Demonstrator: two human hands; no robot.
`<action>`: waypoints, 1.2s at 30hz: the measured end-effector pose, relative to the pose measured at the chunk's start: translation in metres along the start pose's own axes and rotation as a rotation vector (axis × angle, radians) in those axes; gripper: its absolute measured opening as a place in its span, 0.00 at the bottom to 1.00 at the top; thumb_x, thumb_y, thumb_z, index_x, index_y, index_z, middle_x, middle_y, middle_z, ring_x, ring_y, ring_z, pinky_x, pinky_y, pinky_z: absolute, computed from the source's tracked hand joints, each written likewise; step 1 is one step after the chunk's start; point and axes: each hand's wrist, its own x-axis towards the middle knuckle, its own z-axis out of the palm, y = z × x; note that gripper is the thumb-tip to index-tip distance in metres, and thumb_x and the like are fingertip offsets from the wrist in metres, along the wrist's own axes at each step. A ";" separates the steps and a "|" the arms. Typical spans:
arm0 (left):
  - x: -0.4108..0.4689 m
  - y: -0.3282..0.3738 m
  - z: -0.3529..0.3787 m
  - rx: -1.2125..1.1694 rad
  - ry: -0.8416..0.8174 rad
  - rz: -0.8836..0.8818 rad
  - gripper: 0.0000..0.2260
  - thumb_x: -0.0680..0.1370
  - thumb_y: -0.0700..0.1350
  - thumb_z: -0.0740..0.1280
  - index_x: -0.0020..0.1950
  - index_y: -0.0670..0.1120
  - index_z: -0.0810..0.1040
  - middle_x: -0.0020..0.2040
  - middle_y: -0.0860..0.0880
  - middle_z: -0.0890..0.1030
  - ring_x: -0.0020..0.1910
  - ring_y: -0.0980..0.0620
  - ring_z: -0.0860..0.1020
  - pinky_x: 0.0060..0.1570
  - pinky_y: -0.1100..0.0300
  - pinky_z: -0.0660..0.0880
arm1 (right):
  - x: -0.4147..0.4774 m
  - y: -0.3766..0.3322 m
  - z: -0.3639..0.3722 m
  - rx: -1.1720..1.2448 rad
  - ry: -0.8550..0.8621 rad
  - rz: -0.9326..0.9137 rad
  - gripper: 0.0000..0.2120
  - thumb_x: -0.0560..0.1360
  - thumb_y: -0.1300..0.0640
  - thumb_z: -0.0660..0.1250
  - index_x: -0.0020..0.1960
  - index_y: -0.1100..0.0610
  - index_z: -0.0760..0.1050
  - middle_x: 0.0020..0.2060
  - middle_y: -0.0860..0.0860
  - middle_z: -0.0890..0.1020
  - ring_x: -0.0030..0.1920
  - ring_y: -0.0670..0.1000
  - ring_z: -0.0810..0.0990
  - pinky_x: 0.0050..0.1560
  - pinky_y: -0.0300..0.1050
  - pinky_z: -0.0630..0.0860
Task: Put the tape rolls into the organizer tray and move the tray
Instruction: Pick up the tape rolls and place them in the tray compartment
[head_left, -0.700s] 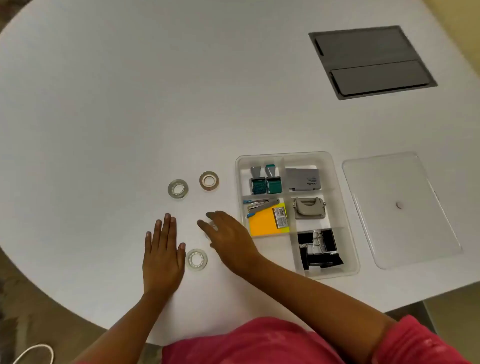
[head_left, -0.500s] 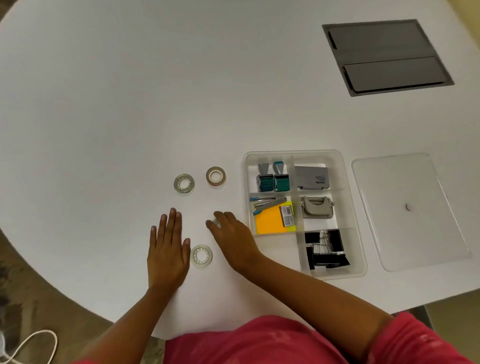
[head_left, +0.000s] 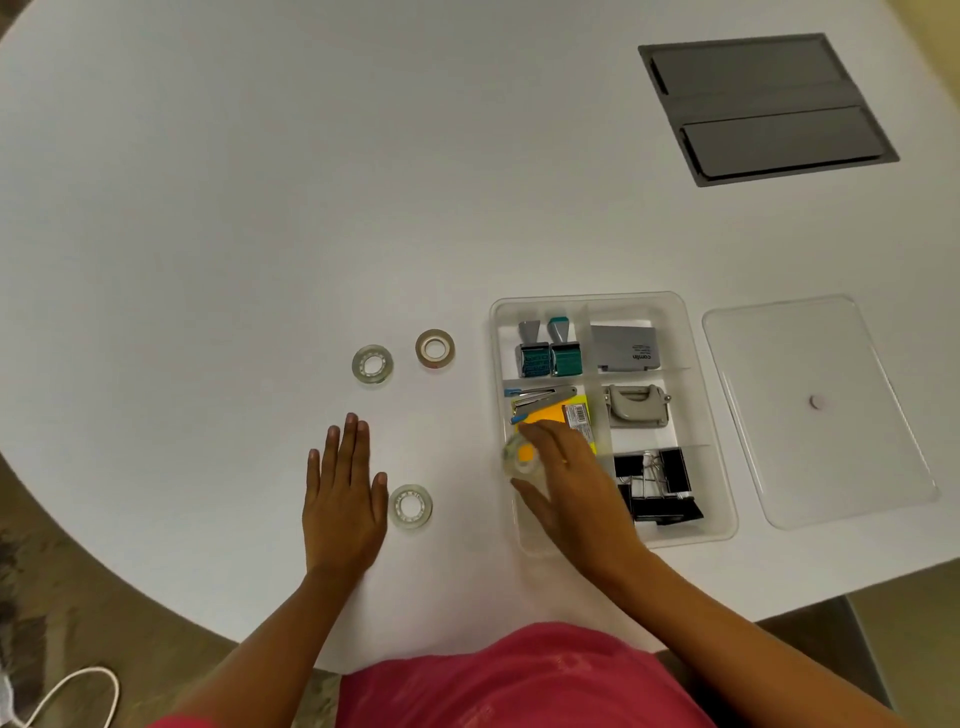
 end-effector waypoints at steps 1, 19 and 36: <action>0.000 0.000 0.000 -0.002 0.002 0.001 0.28 0.79 0.51 0.48 0.78 0.44 0.50 0.79 0.48 0.51 0.78 0.49 0.48 0.76 0.49 0.47 | -0.007 0.006 -0.003 -0.005 0.012 0.027 0.27 0.66 0.59 0.77 0.62 0.62 0.73 0.57 0.58 0.77 0.56 0.57 0.77 0.47 0.48 0.80; 0.000 0.000 0.000 0.009 0.009 0.000 0.28 0.79 0.51 0.47 0.78 0.45 0.49 0.79 0.48 0.50 0.78 0.49 0.48 0.76 0.49 0.48 | -0.027 0.046 0.027 -0.343 -0.001 0.312 0.26 0.46 0.54 0.85 0.41 0.58 0.81 0.55 0.59 0.73 0.54 0.60 0.67 0.48 0.56 0.71; -0.001 0.000 0.001 -0.005 0.020 0.002 0.27 0.79 0.51 0.49 0.78 0.44 0.51 0.79 0.48 0.51 0.78 0.50 0.48 0.76 0.49 0.48 | -0.007 0.017 0.009 -0.274 0.212 0.215 0.16 0.58 0.58 0.82 0.40 0.60 0.79 0.46 0.61 0.77 0.50 0.57 0.69 0.42 0.52 0.70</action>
